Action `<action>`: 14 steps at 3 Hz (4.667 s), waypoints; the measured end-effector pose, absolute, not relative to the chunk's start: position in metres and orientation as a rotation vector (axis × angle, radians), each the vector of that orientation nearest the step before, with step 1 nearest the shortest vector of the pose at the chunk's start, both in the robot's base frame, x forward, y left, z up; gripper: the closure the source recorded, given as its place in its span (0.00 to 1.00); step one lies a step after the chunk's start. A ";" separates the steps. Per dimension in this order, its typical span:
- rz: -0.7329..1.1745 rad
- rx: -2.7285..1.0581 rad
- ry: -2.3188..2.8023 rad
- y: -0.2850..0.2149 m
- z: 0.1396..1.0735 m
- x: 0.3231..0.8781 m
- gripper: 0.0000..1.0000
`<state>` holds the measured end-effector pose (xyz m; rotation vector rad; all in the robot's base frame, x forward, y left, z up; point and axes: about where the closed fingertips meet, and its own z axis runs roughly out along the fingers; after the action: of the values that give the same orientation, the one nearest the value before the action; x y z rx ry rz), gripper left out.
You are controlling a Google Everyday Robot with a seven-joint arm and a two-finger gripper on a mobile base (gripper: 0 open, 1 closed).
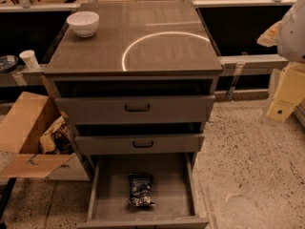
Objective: Pick blue chip bag from bottom drawer and place on counter
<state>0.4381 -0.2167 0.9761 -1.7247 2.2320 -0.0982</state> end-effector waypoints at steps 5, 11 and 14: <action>0.530 -1.613 2.257 -0.104 0.811 0.435 0.00; 0.926 -1.441 2.332 -0.090 0.417 0.430 0.00; 0.850 -1.436 2.314 -0.064 0.265 0.529 0.00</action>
Offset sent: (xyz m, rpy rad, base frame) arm 0.0090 0.0496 -0.1122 0.1928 0.2240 -0.0306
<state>0.5288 -0.0638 0.2648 -1.4364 2.3135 0.8498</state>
